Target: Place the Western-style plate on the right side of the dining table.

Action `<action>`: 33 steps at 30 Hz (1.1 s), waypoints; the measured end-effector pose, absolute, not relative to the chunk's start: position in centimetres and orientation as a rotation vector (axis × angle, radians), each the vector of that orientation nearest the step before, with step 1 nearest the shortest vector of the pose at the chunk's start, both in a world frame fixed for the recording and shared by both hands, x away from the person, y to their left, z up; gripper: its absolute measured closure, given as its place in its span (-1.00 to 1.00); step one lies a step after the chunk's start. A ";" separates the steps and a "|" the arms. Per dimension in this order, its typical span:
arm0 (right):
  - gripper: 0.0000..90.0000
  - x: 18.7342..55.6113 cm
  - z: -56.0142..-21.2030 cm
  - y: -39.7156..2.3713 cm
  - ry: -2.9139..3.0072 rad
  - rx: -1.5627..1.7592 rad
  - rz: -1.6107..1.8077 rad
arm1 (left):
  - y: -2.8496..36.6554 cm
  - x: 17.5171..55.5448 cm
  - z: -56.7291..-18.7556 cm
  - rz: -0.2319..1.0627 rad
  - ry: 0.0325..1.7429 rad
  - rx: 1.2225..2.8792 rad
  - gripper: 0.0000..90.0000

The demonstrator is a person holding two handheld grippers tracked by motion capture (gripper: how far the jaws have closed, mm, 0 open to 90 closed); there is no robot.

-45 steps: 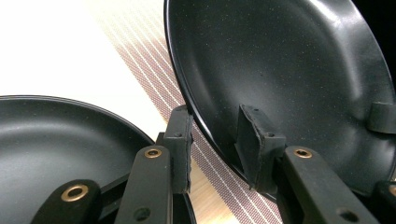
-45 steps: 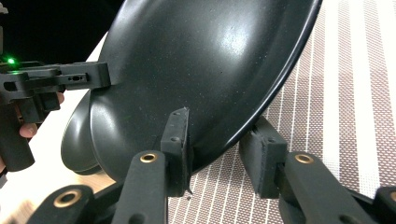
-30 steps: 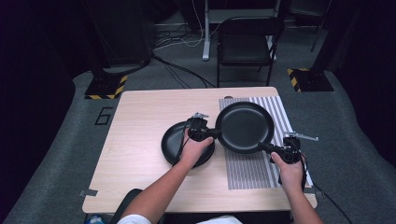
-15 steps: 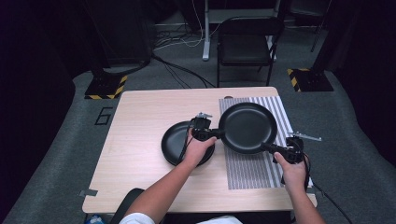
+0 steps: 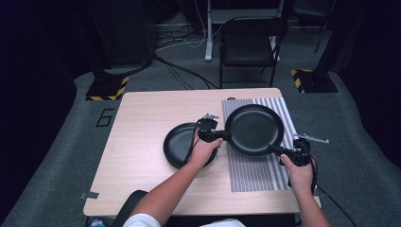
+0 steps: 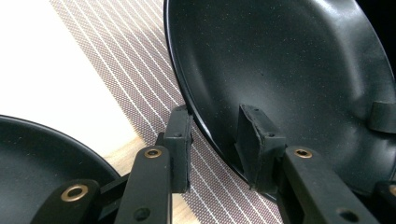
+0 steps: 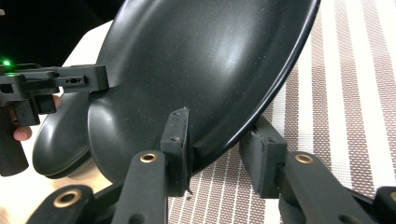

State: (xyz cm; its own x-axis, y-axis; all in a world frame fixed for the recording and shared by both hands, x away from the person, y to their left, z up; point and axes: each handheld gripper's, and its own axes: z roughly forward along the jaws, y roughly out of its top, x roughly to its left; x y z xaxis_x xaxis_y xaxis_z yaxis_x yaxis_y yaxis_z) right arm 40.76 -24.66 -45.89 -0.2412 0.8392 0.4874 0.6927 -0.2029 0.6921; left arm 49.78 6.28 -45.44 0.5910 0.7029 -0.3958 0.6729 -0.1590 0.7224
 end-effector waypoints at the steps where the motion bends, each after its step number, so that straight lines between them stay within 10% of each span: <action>1: 0.41 40.7 -45.9 -24.7 1.874 1.832 1.428 | 6.1 49.8 -45.5 0.039 1.107 1.870 0.46; 33: 0.42 41.1 -46.6 -26.0 1.878 1.872 1.408 | 4.4 50.7 -46.6 0.020 1.131 1.878 0.47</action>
